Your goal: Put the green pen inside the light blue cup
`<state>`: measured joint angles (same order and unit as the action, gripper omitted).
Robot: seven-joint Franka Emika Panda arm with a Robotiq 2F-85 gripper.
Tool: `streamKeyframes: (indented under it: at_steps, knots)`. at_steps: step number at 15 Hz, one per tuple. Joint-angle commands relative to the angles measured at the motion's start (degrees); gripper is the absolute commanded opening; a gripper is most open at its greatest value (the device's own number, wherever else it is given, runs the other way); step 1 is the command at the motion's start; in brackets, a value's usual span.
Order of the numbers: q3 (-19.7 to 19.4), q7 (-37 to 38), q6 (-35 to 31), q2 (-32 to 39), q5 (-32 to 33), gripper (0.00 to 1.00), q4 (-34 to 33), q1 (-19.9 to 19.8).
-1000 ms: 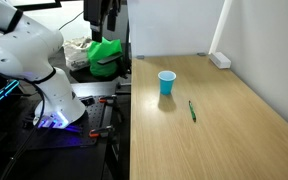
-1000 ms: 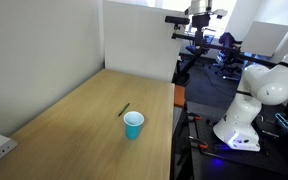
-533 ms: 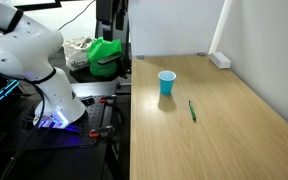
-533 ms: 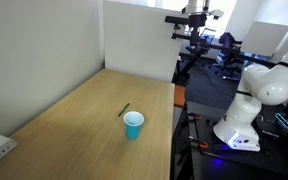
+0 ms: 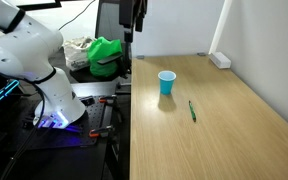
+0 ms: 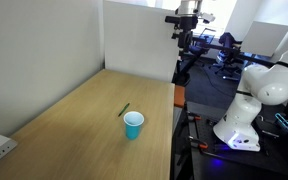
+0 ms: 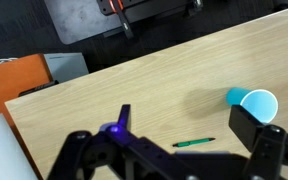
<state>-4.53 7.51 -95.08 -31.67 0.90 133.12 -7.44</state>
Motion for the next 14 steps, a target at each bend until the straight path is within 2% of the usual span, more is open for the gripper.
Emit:
streamKeyframes:
  at_steps: [1,5,14]
  knots:
    - [1.78,5.95,-4.37,2.19,-1.72,1.0,0.09,-0.26]
    - [3.63,13.38,-10.29,5.1,-2.29,1.0,0.27,-0.38]
    - [6.36,24.57,-21.18,12.0,-4.86,1.0,0.43,0.0]
